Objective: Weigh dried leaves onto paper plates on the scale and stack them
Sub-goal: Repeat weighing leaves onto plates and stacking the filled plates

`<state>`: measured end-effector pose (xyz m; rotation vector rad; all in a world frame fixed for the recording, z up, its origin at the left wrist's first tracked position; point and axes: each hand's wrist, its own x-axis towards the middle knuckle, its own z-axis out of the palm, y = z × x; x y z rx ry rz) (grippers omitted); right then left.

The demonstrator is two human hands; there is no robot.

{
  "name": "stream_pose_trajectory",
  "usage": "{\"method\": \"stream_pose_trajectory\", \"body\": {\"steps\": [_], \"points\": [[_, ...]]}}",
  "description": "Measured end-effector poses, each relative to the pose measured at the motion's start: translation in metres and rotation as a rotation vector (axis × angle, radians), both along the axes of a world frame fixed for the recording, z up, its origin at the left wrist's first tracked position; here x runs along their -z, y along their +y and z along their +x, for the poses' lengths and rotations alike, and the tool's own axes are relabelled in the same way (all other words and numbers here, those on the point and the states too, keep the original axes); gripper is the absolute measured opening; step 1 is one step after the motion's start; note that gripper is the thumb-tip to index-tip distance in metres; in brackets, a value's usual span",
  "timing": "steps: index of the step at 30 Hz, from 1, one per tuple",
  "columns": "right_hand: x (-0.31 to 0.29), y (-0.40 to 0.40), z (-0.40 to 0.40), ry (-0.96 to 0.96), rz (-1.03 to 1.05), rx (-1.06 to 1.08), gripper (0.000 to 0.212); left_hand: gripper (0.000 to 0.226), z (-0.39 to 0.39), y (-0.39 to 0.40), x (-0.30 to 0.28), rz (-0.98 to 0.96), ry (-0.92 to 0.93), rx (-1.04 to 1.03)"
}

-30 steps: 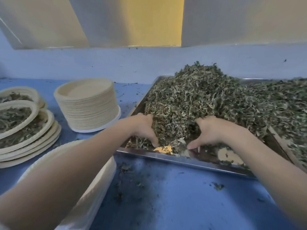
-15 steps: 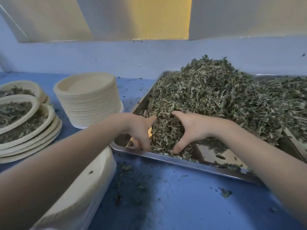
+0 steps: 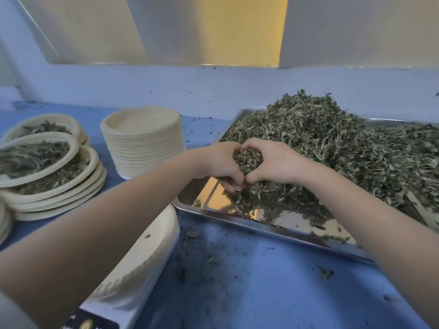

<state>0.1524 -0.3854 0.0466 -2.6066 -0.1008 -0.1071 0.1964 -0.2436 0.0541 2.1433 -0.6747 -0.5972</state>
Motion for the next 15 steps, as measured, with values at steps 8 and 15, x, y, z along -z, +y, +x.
{"method": "stream_pose_trajectory", "body": {"steps": [8, 15], "points": [[-0.028, 0.030, -0.011, -0.052, 0.126, -0.036, 0.056, 0.038, -0.017, 0.034, -0.029, -0.045, -0.041, -0.059], [-0.043, 0.112, -0.015, -0.107, 0.149, -0.216, 0.052, 0.028, -0.044, 0.122, -0.044, -0.031, -0.174, -0.198]]}}
